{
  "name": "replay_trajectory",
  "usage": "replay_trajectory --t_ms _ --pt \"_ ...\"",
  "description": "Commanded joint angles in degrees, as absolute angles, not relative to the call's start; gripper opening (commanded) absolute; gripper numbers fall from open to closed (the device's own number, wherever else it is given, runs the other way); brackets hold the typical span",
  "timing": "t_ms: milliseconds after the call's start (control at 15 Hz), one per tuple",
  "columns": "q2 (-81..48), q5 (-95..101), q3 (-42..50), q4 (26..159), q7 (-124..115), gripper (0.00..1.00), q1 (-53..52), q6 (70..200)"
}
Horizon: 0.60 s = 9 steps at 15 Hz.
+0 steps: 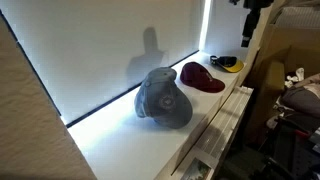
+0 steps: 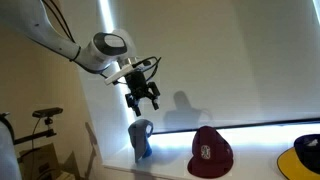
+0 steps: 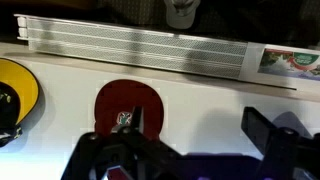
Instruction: Pick up the maroon cap and move it to the right.
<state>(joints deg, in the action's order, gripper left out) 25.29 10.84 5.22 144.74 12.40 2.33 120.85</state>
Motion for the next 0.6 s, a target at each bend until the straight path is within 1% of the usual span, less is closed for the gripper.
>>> replay_trajectory --t_ms 0,200,400,467,533 --pt "25.28 10.74 5.06 144.66 12.45 1.00 2.47 120.73" --pt "25.29 10.74 5.06 144.66 12.44 1.00 2.47 120.73" --pt "25.95 6.15 5.55 145.75 7.09 1.00 2.64 125.50" --pt "32.71 2.72 3.26 142.20 3.97 1.00 1.19 115.90" --pt "32.88 0.72 3.10 141.31 2.08 1.00 1.12 116.09"
